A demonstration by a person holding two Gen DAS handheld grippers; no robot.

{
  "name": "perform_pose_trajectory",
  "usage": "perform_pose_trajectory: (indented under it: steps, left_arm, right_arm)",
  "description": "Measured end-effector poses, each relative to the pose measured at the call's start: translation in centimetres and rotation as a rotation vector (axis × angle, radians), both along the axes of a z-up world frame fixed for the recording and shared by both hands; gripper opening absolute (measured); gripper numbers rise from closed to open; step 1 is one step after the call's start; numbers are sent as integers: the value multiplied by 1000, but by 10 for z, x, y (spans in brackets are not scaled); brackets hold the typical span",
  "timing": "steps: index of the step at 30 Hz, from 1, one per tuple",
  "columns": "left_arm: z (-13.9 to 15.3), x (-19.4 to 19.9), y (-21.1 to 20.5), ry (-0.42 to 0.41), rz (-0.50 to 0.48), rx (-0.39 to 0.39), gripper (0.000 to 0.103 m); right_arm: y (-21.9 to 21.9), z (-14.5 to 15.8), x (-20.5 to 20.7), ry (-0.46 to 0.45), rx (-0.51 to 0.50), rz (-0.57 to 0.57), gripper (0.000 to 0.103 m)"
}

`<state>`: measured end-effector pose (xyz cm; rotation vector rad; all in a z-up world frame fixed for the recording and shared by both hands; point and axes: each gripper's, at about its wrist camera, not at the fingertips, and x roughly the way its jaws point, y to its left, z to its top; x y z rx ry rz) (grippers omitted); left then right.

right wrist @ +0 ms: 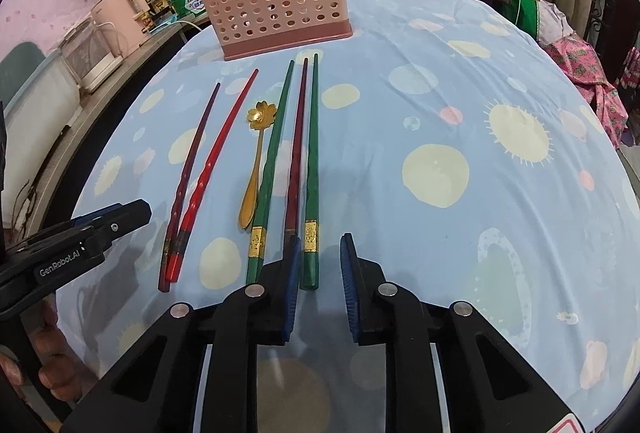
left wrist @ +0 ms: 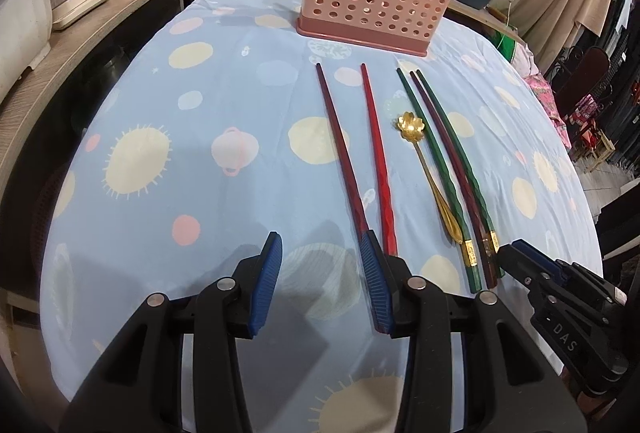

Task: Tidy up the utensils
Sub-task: 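Return both tools to the remaining chopsticks and position around a chopstick, then close the left tool on a dark-red chopstick while the right tool grasps another dark-red chopstick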

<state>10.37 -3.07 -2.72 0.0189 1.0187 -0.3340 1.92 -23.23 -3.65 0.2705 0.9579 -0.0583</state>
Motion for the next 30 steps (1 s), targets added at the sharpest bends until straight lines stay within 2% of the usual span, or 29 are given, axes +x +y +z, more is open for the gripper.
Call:
perform_pose_trajectory:
  steps: [21, 30]
  left_arm:
    - [-7, -8, -16, 22, -60, 5, 40]
    - [-14, -9, -15, 41, -54, 19, 39]
  right_arm:
    - [5, -9, 3, 20, -23, 13, 11]
    - [3, -9, 4, 20, -11, 7, 10]
